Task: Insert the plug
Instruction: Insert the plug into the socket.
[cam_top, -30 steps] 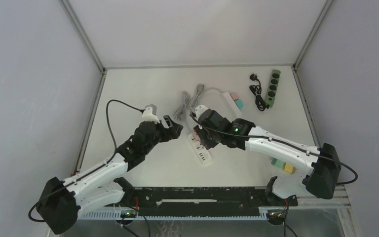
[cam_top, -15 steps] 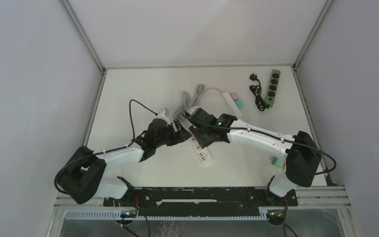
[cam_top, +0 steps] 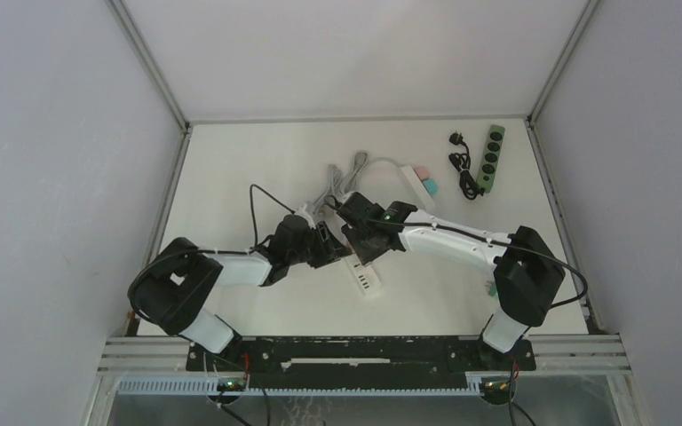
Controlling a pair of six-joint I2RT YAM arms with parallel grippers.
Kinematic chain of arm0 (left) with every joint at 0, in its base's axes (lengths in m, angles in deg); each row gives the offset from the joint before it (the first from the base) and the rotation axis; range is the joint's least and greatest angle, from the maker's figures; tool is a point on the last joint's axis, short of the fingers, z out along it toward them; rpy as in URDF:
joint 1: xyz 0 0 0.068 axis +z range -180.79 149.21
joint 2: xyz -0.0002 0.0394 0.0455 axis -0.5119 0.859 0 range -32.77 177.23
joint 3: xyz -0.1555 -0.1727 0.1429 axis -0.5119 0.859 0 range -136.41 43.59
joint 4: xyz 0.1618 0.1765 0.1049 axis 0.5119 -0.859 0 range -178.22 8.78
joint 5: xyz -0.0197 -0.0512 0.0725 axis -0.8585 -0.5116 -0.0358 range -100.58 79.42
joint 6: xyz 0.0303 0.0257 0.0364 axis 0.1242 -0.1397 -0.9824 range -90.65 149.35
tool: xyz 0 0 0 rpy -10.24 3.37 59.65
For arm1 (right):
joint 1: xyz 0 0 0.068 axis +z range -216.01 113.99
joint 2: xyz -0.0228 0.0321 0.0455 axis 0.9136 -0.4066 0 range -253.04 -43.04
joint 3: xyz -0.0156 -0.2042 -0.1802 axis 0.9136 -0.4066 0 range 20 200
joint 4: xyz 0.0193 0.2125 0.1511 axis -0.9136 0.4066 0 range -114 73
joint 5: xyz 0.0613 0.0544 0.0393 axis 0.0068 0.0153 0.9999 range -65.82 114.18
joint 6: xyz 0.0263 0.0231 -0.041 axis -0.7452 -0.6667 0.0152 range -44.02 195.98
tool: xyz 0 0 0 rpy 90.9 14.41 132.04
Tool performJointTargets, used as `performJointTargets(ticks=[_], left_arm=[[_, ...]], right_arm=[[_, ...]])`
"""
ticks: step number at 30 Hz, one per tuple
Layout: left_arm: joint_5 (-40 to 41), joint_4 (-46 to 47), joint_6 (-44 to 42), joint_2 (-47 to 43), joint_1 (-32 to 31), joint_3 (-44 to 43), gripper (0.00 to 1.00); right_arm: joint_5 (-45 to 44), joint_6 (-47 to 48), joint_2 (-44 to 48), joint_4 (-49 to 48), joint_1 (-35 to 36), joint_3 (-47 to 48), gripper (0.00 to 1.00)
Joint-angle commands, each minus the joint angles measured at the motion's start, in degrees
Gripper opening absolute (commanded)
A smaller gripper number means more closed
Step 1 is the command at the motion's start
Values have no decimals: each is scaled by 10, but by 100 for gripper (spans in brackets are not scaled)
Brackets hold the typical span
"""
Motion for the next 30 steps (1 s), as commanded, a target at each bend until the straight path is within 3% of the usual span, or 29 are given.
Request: performJointTargets(ticks=[1, 12, 30], left_arm=[[-29, 49, 21, 17, 3, 0, 49], [-29, 71, 36, 38, 3, 16, 41], [-28, 73, 38, 41, 3, 19, 38]], right_arm=[[10, -15, 3, -34, -9, 15, 0], [22, -29, -6, -37, -12, 7, 0], [1, -38, -24, -28, -13, -1, 0]])
